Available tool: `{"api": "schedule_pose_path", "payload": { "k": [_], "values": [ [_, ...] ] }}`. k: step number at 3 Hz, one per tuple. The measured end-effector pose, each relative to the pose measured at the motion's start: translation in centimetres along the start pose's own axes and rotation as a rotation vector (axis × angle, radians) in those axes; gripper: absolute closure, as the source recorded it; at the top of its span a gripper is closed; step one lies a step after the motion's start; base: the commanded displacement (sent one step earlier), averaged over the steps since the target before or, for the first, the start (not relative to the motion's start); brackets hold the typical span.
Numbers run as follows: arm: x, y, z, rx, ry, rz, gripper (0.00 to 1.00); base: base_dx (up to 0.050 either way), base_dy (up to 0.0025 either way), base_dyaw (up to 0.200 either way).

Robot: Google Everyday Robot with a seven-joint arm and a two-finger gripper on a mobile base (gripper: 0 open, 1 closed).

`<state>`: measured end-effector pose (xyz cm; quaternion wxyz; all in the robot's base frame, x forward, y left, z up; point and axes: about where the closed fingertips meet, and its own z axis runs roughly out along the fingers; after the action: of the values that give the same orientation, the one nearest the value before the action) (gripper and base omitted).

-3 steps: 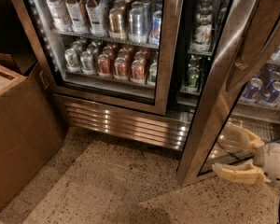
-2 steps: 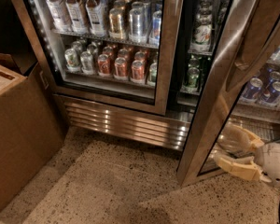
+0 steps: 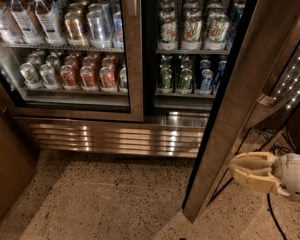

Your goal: Open right fridge door

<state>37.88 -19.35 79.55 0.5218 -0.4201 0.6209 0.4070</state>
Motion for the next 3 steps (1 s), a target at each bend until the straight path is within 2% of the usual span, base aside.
{"api": "schedule_pose_path", "payload": {
  "k": [3],
  "values": [
    [0.0, 0.0, 0.0, 0.0, 0.0, 0.0, 1.0, -0.05, -0.00004, 0.0]
  ]
}}
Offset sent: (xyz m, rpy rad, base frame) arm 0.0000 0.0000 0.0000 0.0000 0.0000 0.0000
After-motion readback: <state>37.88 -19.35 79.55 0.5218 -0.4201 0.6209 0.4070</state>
